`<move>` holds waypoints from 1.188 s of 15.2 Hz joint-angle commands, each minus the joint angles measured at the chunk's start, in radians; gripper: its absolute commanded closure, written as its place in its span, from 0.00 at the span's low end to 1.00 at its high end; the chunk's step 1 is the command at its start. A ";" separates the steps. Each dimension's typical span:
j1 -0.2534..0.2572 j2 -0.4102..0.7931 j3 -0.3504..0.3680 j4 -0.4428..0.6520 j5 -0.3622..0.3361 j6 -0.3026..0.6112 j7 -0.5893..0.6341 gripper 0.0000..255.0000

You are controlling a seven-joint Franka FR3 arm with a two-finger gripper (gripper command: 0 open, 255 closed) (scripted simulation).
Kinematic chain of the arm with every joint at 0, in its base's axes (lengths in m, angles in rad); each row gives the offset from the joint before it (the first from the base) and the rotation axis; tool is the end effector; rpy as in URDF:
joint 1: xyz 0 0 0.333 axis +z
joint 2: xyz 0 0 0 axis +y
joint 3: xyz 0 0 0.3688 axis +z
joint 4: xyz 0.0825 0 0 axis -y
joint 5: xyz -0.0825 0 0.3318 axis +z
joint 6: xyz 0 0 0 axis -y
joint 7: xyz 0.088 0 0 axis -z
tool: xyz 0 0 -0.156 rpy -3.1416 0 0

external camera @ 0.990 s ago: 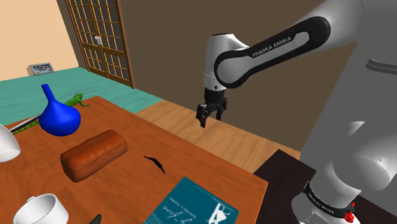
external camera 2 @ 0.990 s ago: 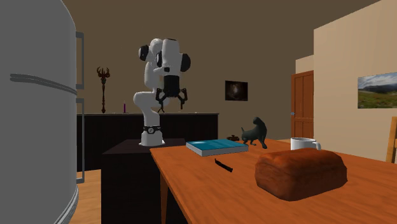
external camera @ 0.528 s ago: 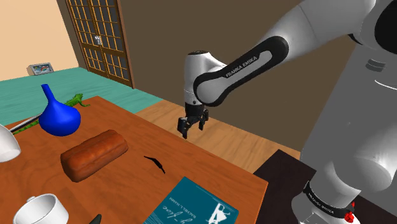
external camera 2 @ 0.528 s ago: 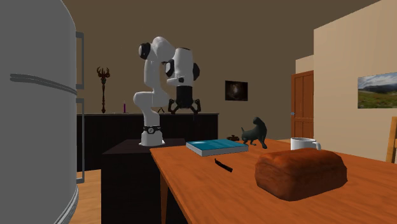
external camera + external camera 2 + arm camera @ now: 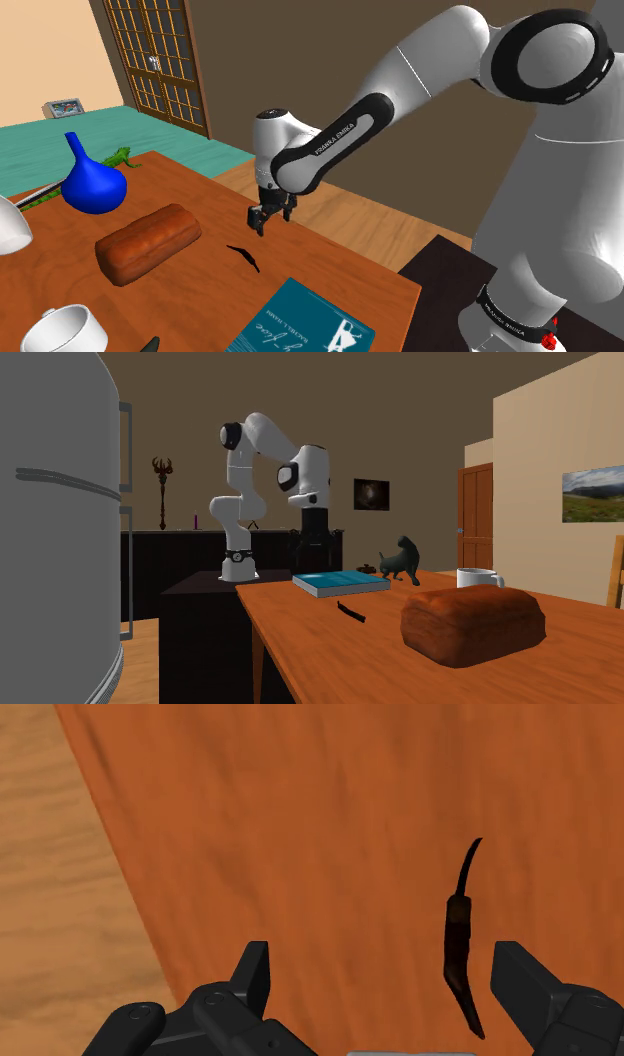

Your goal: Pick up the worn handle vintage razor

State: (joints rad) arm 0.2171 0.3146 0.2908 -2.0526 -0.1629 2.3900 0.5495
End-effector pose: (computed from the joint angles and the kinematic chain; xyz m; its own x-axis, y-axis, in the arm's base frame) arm 0.5098 0.2671 0.3316 0.9971 0.0602 0.0471 0.0601 -0.9982 0.0027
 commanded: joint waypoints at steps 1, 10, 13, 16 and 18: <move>0.029 0.076 -0.007 0.064 -0.036 0.010 0.036 0.00; 0.130 0.340 -0.048 0.317 -0.122 0.020 0.106 0.00; 0.136 0.368 -0.056 0.321 -0.131 0.045 0.113 0.00; 0.140 0.394 -0.063 0.325 -0.139 0.066 0.118 0.00; 0.142 0.394 -0.063 0.327 -0.138 0.065 0.119 1.00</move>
State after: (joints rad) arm 0.3577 0.7067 0.2283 -1.7265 -0.3007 2.4531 0.6678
